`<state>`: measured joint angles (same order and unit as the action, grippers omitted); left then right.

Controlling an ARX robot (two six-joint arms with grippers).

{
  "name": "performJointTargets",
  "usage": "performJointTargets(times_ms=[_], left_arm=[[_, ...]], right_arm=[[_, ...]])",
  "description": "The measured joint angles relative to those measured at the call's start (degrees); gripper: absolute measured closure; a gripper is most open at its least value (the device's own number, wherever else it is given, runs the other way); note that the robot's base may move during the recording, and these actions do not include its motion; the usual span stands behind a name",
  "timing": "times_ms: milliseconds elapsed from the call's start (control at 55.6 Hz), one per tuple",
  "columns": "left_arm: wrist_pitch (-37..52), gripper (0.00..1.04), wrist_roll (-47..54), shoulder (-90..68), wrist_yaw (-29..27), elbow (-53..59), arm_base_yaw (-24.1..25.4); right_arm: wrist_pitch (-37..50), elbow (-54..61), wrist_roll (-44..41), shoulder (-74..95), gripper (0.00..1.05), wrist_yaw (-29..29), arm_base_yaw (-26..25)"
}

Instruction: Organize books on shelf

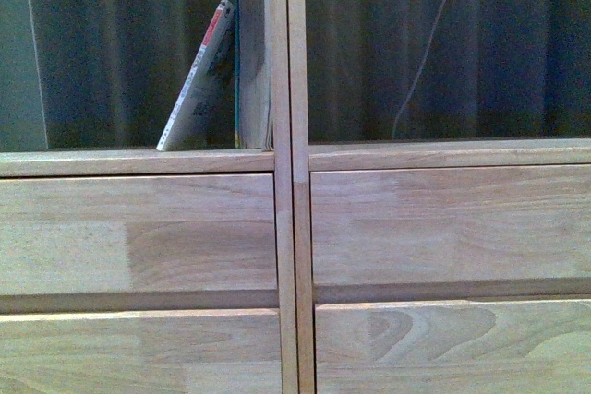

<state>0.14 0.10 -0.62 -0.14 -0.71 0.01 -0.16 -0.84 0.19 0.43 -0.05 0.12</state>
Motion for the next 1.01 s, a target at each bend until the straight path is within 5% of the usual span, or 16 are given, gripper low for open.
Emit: performJointTargets(times_ms=[432,864,1008], left_arm=[[-0.07,0.99,0.00,0.26,0.11,0.00,0.00],[-0.07,0.08,0.00,0.26,0.11,0.00,-0.02],[-0.07,0.07,0.02,0.26,0.11,0.00,-0.02]], right_arm=[[0.00,0.00,-0.04,-0.07,1.01,0.02,0.00],[0.00,0.00,-0.04,-0.07,0.13,0.02,0.00],[0.00,0.00,-0.02,-0.07,0.07,0.02,0.00]])
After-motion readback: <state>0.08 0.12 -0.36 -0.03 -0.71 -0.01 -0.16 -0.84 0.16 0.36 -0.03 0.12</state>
